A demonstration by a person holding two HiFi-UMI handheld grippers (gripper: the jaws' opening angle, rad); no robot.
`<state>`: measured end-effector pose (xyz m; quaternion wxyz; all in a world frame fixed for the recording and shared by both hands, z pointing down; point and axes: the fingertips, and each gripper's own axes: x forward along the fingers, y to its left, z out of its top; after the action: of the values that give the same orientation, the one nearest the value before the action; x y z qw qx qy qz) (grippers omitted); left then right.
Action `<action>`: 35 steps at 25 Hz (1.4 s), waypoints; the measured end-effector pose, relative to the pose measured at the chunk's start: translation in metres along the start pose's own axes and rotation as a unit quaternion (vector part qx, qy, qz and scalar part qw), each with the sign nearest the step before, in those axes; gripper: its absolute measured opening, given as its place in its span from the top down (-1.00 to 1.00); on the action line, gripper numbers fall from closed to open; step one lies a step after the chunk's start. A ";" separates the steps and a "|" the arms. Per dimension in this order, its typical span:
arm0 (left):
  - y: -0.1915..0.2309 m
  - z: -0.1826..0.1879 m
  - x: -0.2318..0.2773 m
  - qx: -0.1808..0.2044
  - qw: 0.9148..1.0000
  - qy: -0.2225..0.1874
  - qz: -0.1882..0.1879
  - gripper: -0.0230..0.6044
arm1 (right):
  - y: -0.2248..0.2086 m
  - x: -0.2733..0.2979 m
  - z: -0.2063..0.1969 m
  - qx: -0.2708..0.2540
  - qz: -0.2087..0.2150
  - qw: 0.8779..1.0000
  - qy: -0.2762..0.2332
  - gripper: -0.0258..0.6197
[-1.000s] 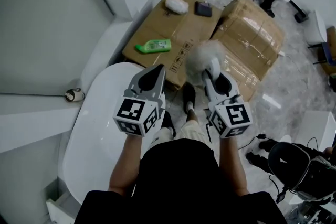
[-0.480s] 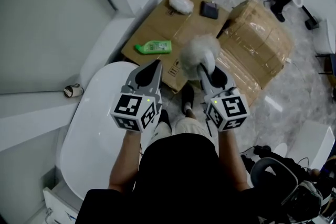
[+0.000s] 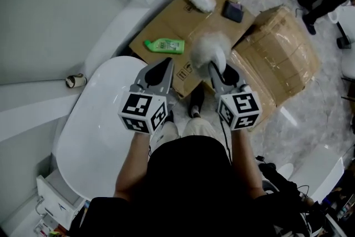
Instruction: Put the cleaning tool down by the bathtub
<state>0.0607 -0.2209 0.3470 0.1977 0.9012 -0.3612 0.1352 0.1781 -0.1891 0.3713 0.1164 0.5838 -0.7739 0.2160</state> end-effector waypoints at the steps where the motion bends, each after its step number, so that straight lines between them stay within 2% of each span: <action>1: 0.001 -0.002 0.004 -0.004 1.000 0.001 0.005 0.93 | -0.004 0.005 -0.002 0.000 0.005 1.000 0.006 0.63; 9: 0.015 -0.017 0.018 -0.027 0.998 0.012 0.050 0.93 | -0.020 0.044 -0.027 -0.002 0.046 0.998 0.049 0.63; 20: 0.038 -0.039 0.006 -0.063 0.993 0.009 0.103 0.93 | 0.004 0.086 -0.072 -0.017 0.106 0.988 0.112 0.63; 26: 0.050 -0.052 0.001 -0.083 0.989 0.010 0.120 0.93 | 0.015 0.103 -0.100 -0.020 0.120 0.981 0.152 0.63; 35: 0.064 -0.071 0.001 -0.094 0.987 0.012 0.127 0.93 | 0.023 0.122 -0.144 -0.024 0.125 0.973 0.192 0.63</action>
<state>0.0095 -0.2314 0.4267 0.2669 0.8239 -0.4811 0.1356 0.1102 -0.2202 0.5463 0.2487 0.4272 -0.8090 0.3180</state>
